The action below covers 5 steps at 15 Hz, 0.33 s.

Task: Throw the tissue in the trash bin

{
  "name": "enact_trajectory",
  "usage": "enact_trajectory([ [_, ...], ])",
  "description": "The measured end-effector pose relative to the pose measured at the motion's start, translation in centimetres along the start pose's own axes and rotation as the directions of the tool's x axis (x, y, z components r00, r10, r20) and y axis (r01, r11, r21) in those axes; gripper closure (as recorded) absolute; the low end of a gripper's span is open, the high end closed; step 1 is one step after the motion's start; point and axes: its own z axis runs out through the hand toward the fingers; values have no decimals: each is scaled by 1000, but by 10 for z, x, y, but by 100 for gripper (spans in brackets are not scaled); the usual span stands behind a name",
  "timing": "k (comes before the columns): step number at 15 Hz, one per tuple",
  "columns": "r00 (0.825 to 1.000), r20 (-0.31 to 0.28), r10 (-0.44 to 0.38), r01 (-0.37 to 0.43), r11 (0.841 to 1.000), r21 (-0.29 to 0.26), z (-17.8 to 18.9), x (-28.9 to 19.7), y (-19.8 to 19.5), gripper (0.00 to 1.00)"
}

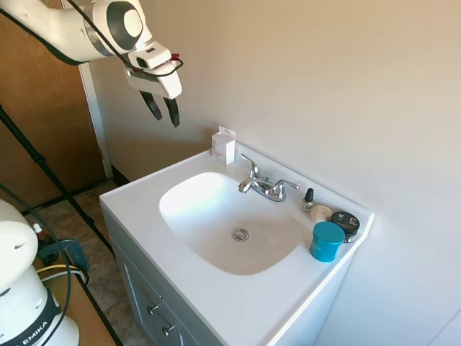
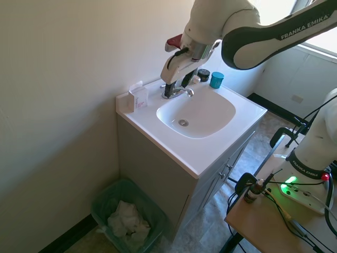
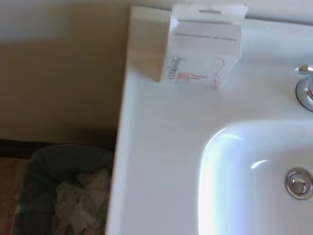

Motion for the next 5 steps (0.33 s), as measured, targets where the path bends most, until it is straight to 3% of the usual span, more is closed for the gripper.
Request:
enact_trajectory([
  [5,998,6,57,-57,998,-31,32,18,29,0],
])
